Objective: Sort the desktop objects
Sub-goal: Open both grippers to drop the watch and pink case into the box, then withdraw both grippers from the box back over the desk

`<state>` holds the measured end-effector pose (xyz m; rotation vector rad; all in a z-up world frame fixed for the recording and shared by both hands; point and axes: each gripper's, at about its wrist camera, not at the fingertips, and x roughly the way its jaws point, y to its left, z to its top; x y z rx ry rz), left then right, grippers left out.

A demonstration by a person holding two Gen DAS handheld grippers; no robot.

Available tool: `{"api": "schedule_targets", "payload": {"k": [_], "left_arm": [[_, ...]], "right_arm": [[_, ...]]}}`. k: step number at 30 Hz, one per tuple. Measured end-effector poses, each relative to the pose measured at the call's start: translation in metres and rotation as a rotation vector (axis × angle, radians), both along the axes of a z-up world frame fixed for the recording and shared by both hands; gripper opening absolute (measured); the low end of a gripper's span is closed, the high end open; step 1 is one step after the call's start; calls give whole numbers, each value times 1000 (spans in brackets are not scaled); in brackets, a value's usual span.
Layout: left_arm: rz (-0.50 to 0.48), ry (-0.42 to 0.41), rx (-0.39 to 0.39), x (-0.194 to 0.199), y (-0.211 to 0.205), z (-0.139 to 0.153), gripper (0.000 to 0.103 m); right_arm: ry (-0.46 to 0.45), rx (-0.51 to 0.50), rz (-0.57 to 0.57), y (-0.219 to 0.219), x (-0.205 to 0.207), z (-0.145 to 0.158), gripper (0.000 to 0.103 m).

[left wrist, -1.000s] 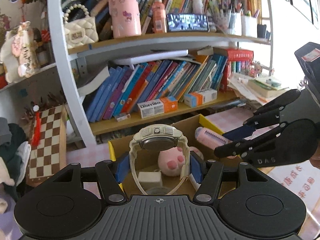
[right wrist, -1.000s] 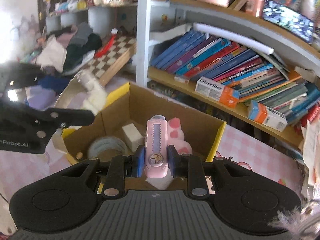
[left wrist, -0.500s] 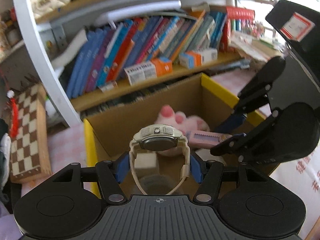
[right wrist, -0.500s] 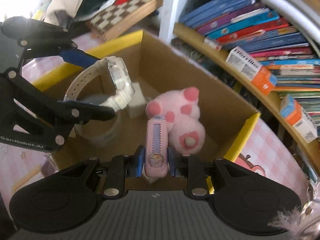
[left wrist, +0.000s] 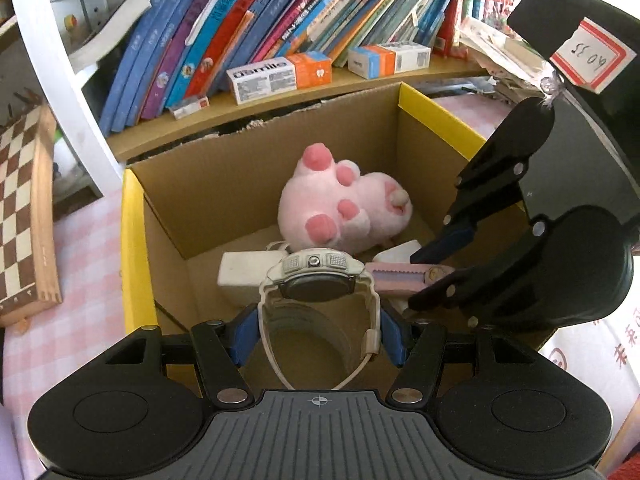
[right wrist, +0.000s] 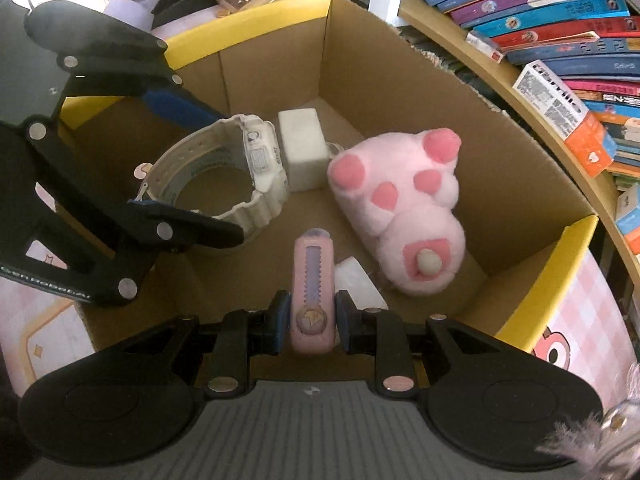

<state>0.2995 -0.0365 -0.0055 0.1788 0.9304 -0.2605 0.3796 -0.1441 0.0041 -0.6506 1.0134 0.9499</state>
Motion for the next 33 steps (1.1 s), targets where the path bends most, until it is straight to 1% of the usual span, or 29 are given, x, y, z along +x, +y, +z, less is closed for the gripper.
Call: {"api": "schedule_targets", "payload": {"k": [7,10,11,13,16,18,19,22,24,25,26,27,29,31,33], "left_arm": [[7,34,-21,7,0,-6,62],[8,43,-22,9,0,-8,62],[8,45,-23,9,0,-8,63],[7,46,-20,9,0,-8,64],[9,41,-17,8,0,-7,64],[11,37,-16,7,0,-6,64],[11,34,-17,6,0,-5,65],[7,10,-25,2,1,2,66],[8,-19,-19,-3,1,8,72],[18,-39,-8,-5,2,11,78],[23,-54,-6,-7,3,15,82],[29,-69,-5,-10,4,18,83],[38,-92,-17,-15,8,25,84],[42,-119,-21,-21,10,31,85],[46,-148,-19,-28,10,37,85]], "right_arm": [[13,-5,15,5,1,-3,24],[18,-6,18,5,1,-2,26],[20,-7,19,6,1,-2,29],[18,-8,17,6,3,-2,33],[13,-6,10,6,4,-2,36],[1,-5,-1,6,3,-1,41],[-11,-4,-6,5,2,1,46],[-34,15,-17,0,0,9,49],[-48,30,-27,-3,-2,14,51],[-54,40,-35,-5,-4,18,53],[-59,50,-46,-6,-5,20,55],[-70,61,-65,-8,-6,24,59],[-91,83,-102,-12,-9,32,72],[-98,117,-125,-18,-13,39,75],[-115,152,-159,-24,-18,47,75]]}}
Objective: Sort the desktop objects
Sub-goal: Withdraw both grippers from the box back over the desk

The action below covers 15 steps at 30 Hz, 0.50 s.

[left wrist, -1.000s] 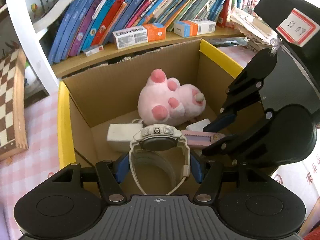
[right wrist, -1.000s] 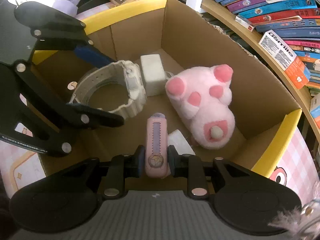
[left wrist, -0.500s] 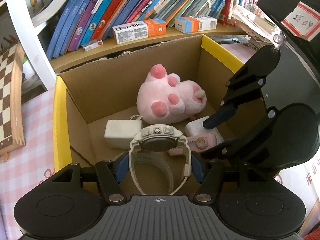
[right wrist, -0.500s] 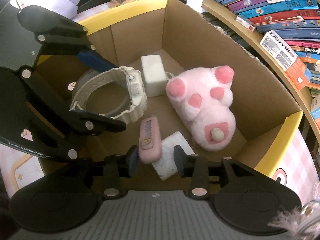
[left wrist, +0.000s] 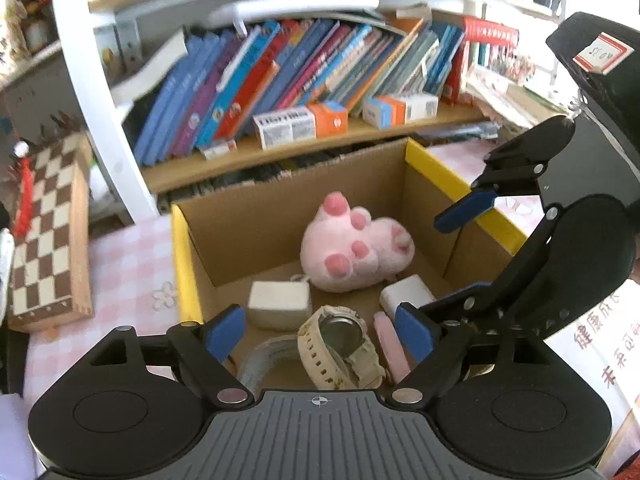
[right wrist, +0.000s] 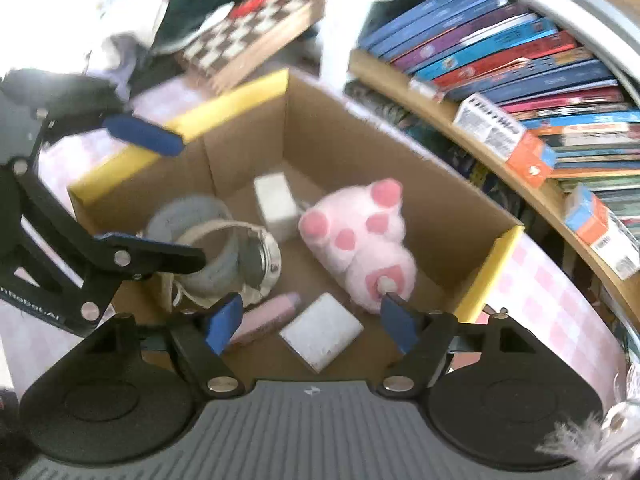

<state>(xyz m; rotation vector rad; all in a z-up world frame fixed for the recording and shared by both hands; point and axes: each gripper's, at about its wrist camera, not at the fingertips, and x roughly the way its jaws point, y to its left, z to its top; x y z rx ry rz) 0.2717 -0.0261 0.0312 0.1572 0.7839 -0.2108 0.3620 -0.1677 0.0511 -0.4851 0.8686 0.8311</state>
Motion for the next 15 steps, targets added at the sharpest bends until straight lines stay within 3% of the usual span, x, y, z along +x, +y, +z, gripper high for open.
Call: {"api": "schedule_targets", "payload": {"k": [10,15], "left_arm": [[48,-145,-37,-46,1,28,89],[73,-176,-69,-70,8,34,89]], "right_arm": [[-150,191,-194,-24,-38,35,83],[-189,241,-246,-31,-66,44,84]]}}
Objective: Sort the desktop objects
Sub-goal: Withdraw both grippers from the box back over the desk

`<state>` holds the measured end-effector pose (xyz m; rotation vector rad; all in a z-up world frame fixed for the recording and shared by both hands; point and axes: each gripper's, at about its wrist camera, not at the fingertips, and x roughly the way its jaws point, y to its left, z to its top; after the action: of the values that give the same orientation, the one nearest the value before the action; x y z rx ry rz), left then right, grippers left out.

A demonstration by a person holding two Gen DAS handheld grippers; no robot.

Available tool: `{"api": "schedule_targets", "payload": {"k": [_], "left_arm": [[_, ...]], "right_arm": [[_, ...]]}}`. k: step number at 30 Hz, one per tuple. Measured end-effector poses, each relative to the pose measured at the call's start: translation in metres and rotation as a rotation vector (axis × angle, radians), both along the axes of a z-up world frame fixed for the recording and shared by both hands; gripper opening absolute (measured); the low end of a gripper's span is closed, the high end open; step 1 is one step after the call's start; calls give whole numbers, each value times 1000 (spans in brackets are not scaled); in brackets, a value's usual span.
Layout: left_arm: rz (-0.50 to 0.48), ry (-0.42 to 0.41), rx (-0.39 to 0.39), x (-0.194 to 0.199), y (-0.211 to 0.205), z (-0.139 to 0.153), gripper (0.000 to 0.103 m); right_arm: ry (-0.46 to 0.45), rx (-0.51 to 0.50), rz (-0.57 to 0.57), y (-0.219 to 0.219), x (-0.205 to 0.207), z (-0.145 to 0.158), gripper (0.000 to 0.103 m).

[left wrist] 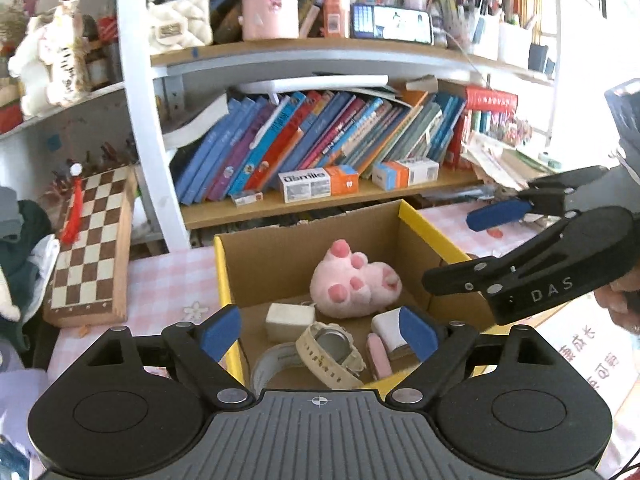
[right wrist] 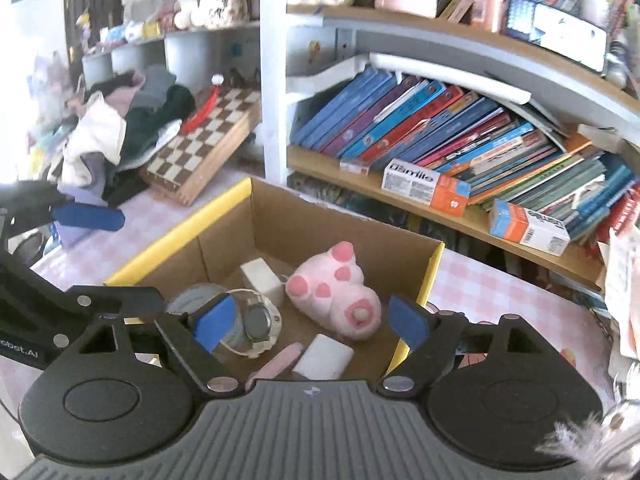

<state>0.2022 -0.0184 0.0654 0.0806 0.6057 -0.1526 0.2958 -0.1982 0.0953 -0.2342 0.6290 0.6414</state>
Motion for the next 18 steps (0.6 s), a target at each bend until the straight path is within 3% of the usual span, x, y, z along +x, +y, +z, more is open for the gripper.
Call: {"api": "schedule_targets", "payload": {"k": [8,18], "left_arm": [[36,-11,-27,-36,13,0,89],[74,-66,18,-88,23,-1,93]], "right_arm": [[-38,52,-74,-1,-44,2,87],[-93,76,-198,-4,-99,-4,92]]}}
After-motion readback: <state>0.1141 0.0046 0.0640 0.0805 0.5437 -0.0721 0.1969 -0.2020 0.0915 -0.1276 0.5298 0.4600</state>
